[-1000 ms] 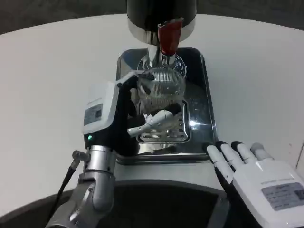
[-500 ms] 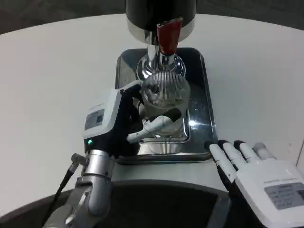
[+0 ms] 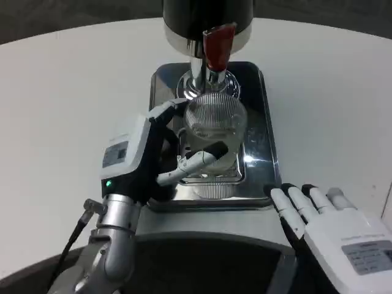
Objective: Grasp the cup under the faucet to collect the drink, then remove the cup.
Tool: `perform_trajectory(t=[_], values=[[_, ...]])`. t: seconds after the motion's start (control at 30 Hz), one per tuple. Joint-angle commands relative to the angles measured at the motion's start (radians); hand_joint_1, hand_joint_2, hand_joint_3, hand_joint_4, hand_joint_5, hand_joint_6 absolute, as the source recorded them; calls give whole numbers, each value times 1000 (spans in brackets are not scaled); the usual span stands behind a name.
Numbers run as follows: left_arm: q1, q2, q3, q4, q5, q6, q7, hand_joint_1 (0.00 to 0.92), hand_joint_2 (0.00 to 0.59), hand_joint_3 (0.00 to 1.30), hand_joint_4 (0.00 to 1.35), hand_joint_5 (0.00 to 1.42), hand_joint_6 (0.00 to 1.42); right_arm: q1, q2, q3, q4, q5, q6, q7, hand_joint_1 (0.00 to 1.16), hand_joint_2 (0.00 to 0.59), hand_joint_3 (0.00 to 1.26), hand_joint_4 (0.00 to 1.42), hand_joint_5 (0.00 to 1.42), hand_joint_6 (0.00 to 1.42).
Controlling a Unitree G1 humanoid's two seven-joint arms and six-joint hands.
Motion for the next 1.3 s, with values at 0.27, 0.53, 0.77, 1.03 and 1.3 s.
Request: perform_trajectory(t=[0.27, 0.53, 0.77, 1.03, 1.3], values=[[180, 80, 88, -259, -47, 24, -22, 39, 0, 394, 381, 674, 1095, 27, 2, -6, 5, 20, -6, -28, 743, 224, 0, 0, 0, 0], [304, 121, 174, -448, -85, 25, -73, 49, 0, 409, 392, 674, 1095, 10, 1, 0, 13, 20, -7, -24, 743, 224, 0, 0, 0, 0], [365, 186, 296, -629, -235, -20, -220, 21, 6, 409, 357, 488, 566, -4, 2, 1, 16, 16, -5, -13, 740, 229, 0, 0, 0, 0], [329, 342, 390, -664, -605, -117, -652, 0, 16, 208, 123, 235, 222, -38, 12, 5, 35, 4, 8, 2, 736, 233, 0, 0, 0, 0], [221, 427, 445, -652, -957, -29, -1108, 0, 34, 94, 0, 124, 128, -55, 35, 31, 54, -25, 19, 3, 734, 234, 0, 0, 0, 0]])
